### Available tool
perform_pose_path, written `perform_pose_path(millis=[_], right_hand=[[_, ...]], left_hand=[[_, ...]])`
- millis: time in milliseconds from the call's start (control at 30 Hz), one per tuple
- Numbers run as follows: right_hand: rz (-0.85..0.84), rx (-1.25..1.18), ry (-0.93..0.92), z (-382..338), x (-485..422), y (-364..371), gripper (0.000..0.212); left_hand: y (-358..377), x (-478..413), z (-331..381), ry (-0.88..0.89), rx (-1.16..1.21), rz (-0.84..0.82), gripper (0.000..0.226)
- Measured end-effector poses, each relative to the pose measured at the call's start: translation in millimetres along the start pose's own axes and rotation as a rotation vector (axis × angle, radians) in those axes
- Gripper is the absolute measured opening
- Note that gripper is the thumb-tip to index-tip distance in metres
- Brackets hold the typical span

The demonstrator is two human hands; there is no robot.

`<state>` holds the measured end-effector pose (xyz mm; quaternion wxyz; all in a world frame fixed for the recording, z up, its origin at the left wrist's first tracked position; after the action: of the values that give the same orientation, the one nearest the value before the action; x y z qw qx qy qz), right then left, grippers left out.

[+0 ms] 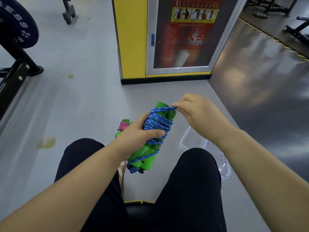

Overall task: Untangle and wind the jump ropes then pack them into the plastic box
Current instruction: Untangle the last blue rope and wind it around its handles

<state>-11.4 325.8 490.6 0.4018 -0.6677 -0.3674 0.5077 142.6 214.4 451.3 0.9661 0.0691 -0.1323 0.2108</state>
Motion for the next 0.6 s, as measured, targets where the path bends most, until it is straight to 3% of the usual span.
perform_pose_path(millis=[133, 300, 467, 600], right_hand=[[0.199, -0.076, 0.037, 2.7, 2.2, 2.1, 0.026], [0.442, -0.237, 0.176, -14.5, 16.4, 17.1, 0.014], [0.351, -0.381, 0.169, -19.3, 25.7, 22.0, 0.018], [0.306, -0.34, 0.156, -15.9, 22.3, 14.2, 0.02]], left_hand=[[5.6, 6.1, 7.3, -0.044, 0.175, -0.059, 0.044], [14.6, 11.0, 10.8, -0.049, 0.339, -0.04, 0.043], [14.1, 11.2, 8.0, -0.045, 0.348, 0.007, 0.039], [15.3, 14.3, 9.4, -0.037, 0.332, -0.032, 0.046]])
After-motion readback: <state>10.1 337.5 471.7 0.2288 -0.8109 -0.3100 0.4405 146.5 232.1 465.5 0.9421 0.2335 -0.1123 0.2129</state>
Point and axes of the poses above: each hand's wrist, its own x-axis away from the middle knuckle, its own y-axis out of the palm, z = x × y, the point moved 1 cm from there along -x, towards the middle knuckle, and after that the axes turned 1 degree about y, right-handed, at the moved point
